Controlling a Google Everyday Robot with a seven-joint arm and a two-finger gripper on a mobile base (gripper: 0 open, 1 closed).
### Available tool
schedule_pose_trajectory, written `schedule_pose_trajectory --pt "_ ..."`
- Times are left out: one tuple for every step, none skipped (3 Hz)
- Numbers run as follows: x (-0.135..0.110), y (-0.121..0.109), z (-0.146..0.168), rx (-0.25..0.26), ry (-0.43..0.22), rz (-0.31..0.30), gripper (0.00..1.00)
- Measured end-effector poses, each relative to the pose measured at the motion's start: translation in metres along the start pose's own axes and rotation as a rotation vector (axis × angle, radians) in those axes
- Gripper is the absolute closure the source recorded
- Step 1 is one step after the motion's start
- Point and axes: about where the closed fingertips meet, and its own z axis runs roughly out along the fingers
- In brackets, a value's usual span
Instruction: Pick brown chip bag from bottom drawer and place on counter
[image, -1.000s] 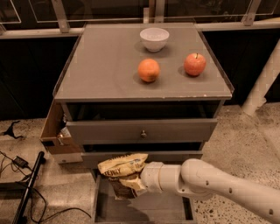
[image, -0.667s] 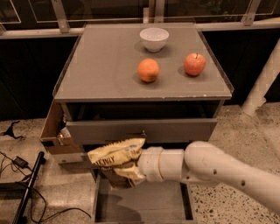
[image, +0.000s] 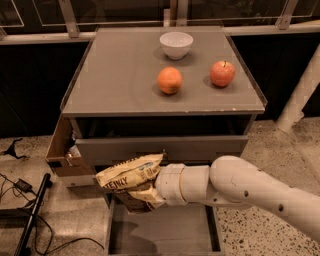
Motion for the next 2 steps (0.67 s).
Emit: schedule_pose_trajectory --pt "-0.048 0.004 -0.019 0.0 -0.019 -0.03 1.0" --pt "-0.119 0.006 -0.042 -0.001 -0.054 -0.071 1.0"
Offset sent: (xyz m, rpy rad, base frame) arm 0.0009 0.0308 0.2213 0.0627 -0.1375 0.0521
